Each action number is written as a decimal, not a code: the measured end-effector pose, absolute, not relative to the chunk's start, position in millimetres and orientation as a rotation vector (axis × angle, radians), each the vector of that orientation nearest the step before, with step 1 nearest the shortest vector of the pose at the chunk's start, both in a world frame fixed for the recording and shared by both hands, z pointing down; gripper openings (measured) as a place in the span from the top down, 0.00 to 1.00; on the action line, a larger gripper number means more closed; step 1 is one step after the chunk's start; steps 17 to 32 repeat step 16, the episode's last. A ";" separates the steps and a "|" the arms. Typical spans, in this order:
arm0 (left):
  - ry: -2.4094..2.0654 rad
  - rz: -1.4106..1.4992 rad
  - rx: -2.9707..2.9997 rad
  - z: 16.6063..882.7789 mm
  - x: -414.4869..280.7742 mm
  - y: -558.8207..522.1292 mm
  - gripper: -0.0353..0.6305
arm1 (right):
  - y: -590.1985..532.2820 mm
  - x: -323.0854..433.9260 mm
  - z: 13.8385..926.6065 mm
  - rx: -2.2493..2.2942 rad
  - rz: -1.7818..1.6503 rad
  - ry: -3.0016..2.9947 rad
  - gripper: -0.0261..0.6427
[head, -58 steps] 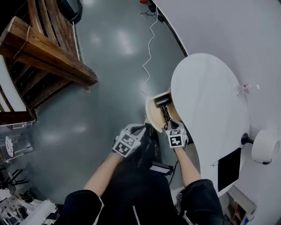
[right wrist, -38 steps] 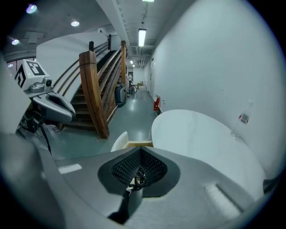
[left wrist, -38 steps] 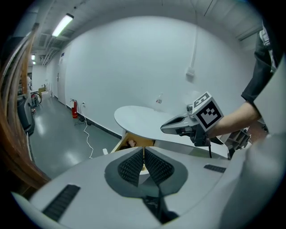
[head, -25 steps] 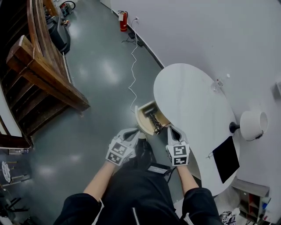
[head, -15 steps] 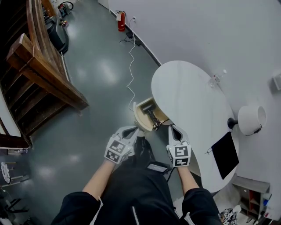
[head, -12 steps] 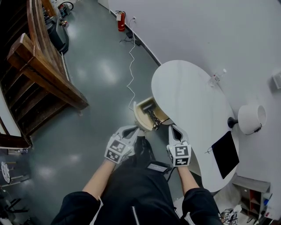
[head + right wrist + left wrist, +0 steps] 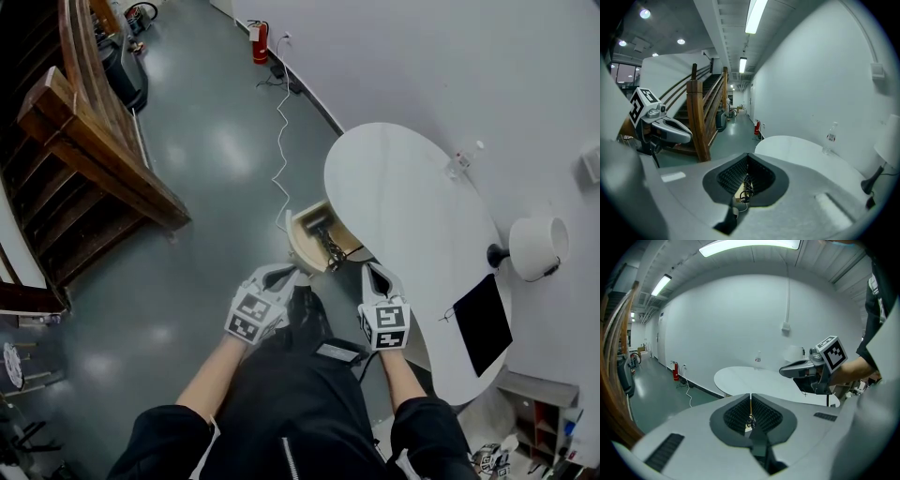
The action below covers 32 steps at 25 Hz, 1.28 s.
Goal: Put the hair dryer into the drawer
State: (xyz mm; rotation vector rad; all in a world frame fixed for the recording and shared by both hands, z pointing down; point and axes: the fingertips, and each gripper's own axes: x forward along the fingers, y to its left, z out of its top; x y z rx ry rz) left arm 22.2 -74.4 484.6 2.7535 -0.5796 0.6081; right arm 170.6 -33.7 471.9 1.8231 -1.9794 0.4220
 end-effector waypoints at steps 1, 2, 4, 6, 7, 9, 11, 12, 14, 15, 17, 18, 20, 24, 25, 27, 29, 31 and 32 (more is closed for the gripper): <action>-0.577 0.610 2.752 484.4 22.5 -73.3 0.92 | -33.2 170.6 471.9 1.824 0.423 -1.979 0.95; -0.575 0.610 2.752 484.2 22.8 -72.8 0.92 | -32.9 170.2 471.9 1.823 0.423 -1.979 0.95; -0.576 0.607 2.754 485.9 22.3 -72.7 0.92 | -33.2 168.0 471.7 1.819 0.422 -1.979 0.95; -0.571 0.615 2.749 489.2 21.7 -71.5 0.92 | -34.2 166.0 471.1 1.816 0.420 -1.981 0.95; -0.566 0.619 2.747 490.3 21.8 -70.3 0.92 | -34.4 165.2 470.9 1.814 0.420 -1.982 0.95; -0.559 0.620 2.749 490.6 21.4 -69.8 0.92 | -36.2 162.8 470.8 1.808 0.422 -1.983 0.95; -0.560 0.611 2.756 489.3 20.4 -71.6 0.92 | -39.4 159.5 470.2 1.802 0.420 -1.986 0.95; -0.560 0.607 2.757 489.2 19.9 -72.3 0.92 | -40.8 157.9 469.5 1.800 0.418 -1.988 0.95; -0.559 0.606 2.753 489.8 18.6 -72.3 0.92 | -42.8 154.8 468.2 1.795 0.418 -1.993 0.95; -0.558 0.606 2.749 490.2 18.0 -71.7 0.92 | -43.4 153.4 467.9 1.793 0.418 -1.995 0.95; -0.556 0.605 2.745 490.6 17.4 -71.0 0.92 | -43.8 152.2 467.9 1.790 0.419 -1.996 0.95; -0.556 0.605 2.745 490.6 17.4 -71.0 0.92 | -43.8 152.2 467.9 1.790 0.419 -1.996 0.95; -0.556 0.605 2.745 490.6 17.4 -71.0 0.92 | -43.8 152.2 467.9 1.790 0.419 -1.996 0.95; -0.556 0.605 2.745 490.6 17.4 -71.0 0.92 | -43.8 152.2 467.9 1.790 0.419 -1.996 0.95; -0.556 0.605 2.745 490.6 17.4 -71.0 0.92 | -43.8 152.2 467.9 1.790 0.419 -1.996 0.95; -0.556 0.605 2.745 490.6 17.4 -71.0 0.92 | -43.8 152.2 467.9 1.790 0.419 -1.996 0.95; -0.556 0.605 2.745 490.6 17.4 -71.0 0.92 | -43.8 152.2 467.9 1.790 0.419 -1.996 0.95; -0.556 0.605 2.745 490.6 17.4 -71.0 0.92 | -43.8 152.2 467.9 1.790 0.419 -1.996 0.95; -0.556 0.605 2.745 490.6 17.4 -71.0 0.92 | -43.8 152.2 467.9 1.790 0.419 -1.996 0.95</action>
